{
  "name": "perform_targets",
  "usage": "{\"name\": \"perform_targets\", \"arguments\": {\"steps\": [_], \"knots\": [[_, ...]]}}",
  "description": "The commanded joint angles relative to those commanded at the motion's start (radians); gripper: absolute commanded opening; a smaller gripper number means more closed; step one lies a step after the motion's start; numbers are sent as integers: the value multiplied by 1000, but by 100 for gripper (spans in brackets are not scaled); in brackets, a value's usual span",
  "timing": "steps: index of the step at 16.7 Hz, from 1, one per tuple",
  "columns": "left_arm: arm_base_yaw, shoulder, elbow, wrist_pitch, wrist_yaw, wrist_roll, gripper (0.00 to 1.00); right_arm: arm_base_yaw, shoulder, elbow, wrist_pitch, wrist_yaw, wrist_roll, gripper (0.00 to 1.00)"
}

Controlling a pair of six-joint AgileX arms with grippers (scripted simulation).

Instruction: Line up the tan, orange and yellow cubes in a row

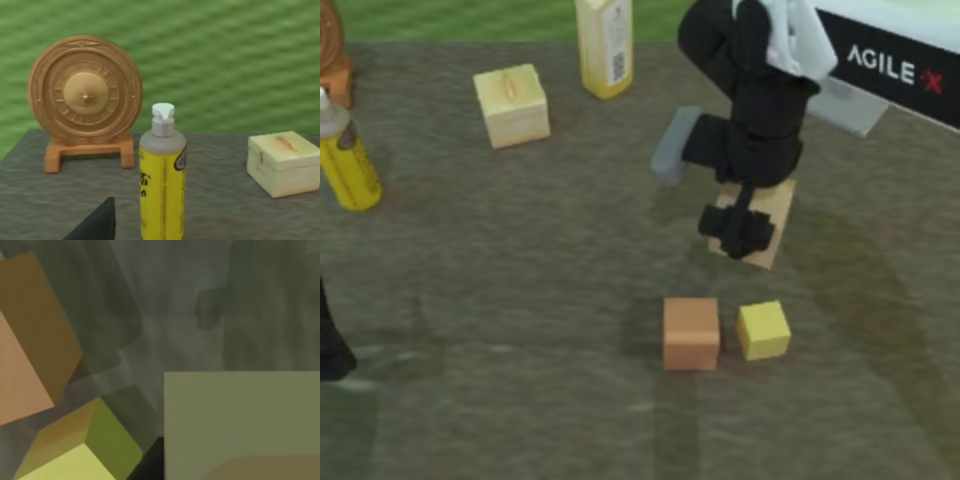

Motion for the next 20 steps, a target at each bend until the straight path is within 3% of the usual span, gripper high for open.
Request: {"name": "perform_targets", "arguments": {"steps": [7,20], "knots": [[0,0,0,0,0,0,100,30,52,68,-44,0,2,0],[0,0,0,0,0,0,100,365,437,887,-445,7,9,0]]}}
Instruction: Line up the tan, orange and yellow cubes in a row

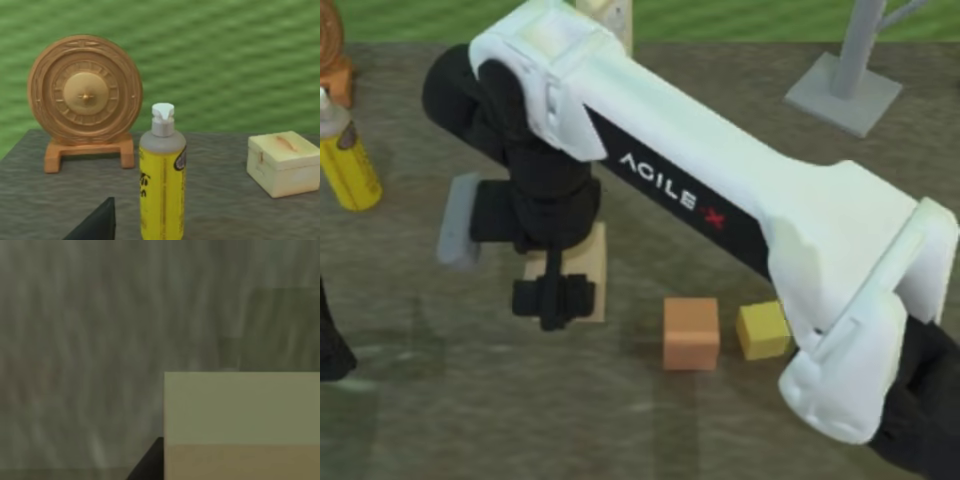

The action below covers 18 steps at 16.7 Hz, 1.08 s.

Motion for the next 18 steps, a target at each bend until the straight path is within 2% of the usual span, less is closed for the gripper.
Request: {"name": "perform_targets", "arguments": {"steps": [9,18], "knots": [[0,0,0,0,0,0,100,9,-1,-9,17,0,7,0],[0,0,0,0,0,0,100,16,-116,-478,343,-3,1,0]]}}
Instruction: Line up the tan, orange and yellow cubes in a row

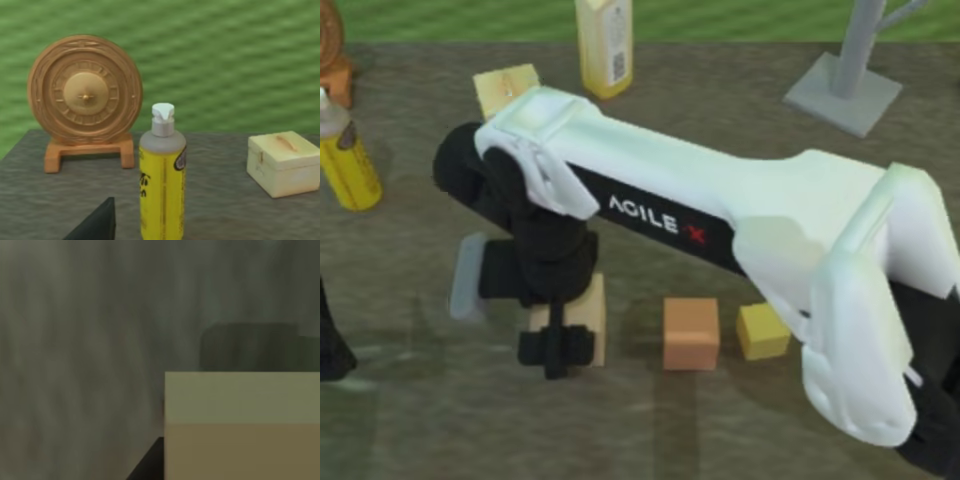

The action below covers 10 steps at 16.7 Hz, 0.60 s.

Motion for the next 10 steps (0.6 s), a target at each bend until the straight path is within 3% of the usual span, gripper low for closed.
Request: {"name": "perform_targets", "arguments": {"steps": [7,10], "knots": [[0,0,0,0,0,0,100,0,-20,-65,60,1,0,0],[0,0,0,0,0,0,100,0,-20,-65,60,1,0,23]]}}
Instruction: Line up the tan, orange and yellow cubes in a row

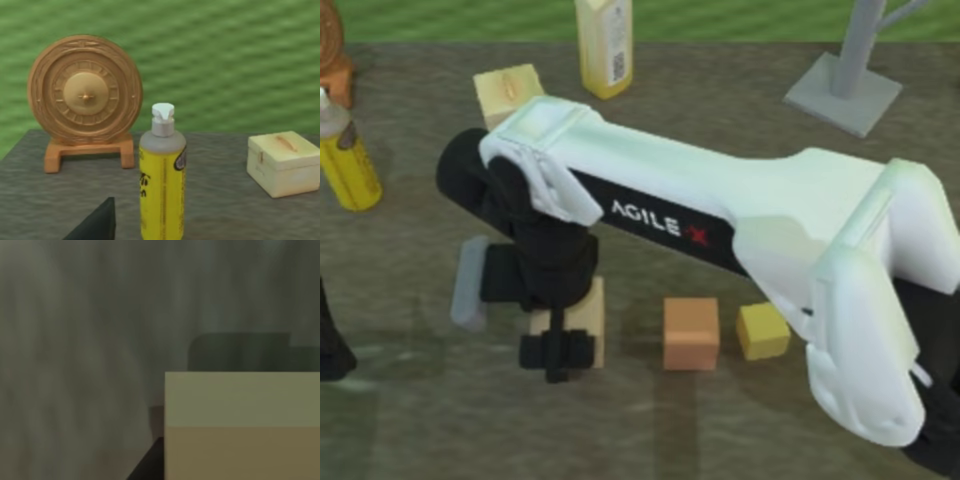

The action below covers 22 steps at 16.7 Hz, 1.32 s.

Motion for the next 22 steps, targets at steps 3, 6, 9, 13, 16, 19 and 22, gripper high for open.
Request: {"name": "perform_targets", "arguments": {"steps": [3,6,9,13,16,19,22], "knots": [[0,0,0,0,0,0,100,0,0,0,0,0,0,45],[0,0,0,0,0,0,100,0,0,0,0,0,0,68],[0,0,0,0,0,0,100,0,0,0,0,0,0,90],[0,0,0,0,0,0,100,0,0,0,0,0,0,100],[0,0,0,0,0,0,100,0,0,0,0,0,0,100],[0,0,0,0,0,0,100,-2,0,0,0,0,0,100],[0,0,0,0,0,0,100,-2,18,39,-36,0,1,100]]}}
